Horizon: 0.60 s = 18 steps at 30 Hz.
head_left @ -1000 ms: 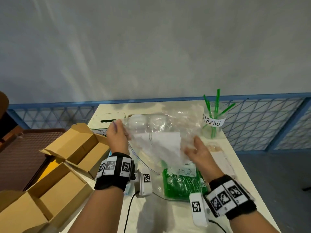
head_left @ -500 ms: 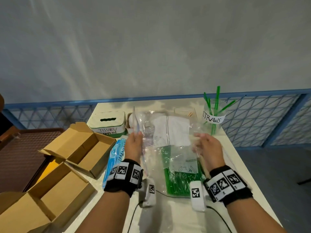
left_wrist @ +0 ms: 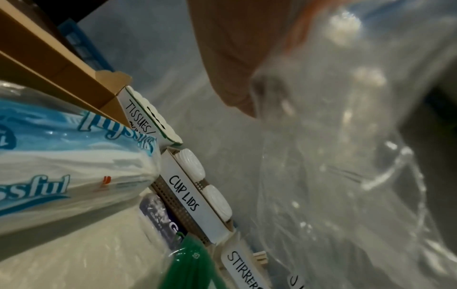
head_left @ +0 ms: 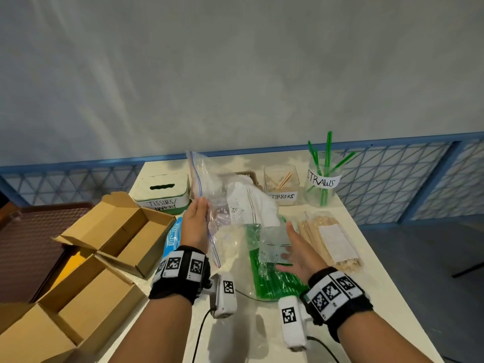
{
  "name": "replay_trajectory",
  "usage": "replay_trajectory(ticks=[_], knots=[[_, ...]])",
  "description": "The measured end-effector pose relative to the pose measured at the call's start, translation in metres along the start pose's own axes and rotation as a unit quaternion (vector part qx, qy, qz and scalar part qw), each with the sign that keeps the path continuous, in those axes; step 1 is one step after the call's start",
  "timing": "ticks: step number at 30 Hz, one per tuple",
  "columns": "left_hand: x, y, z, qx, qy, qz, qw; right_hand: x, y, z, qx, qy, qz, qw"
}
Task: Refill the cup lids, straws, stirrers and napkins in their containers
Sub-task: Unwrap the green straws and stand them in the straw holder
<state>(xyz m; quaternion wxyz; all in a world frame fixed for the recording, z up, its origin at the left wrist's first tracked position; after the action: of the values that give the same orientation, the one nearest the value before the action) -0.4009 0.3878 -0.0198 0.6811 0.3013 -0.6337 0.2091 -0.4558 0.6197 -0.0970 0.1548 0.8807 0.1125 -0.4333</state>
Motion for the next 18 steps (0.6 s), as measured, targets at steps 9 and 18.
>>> replay_trajectory(ticks=[9, 18], knots=[[0.024, -0.022, -0.006, 0.040, 0.094, 0.102, 0.990, -0.070, -0.038, -0.021, 0.077, -0.211, 0.020, 0.974], [-0.018, 0.026, -0.022, -0.130, -0.072, -0.115, 0.982, -0.069, -0.009, -0.024, -0.047, -0.184, 0.127, 0.974]])
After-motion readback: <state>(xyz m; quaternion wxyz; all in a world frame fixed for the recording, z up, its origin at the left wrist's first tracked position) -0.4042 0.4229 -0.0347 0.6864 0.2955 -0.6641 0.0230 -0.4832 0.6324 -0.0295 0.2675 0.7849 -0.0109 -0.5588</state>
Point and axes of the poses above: each hand's wrist, its own z-axis towards the middle knuckle, its own y-axis out of the palm, x = y × z, the point moved 10 cm from there along z, towards the middle knuckle, and after that the axes turned 1 degree about y, right-handed, at the moved point
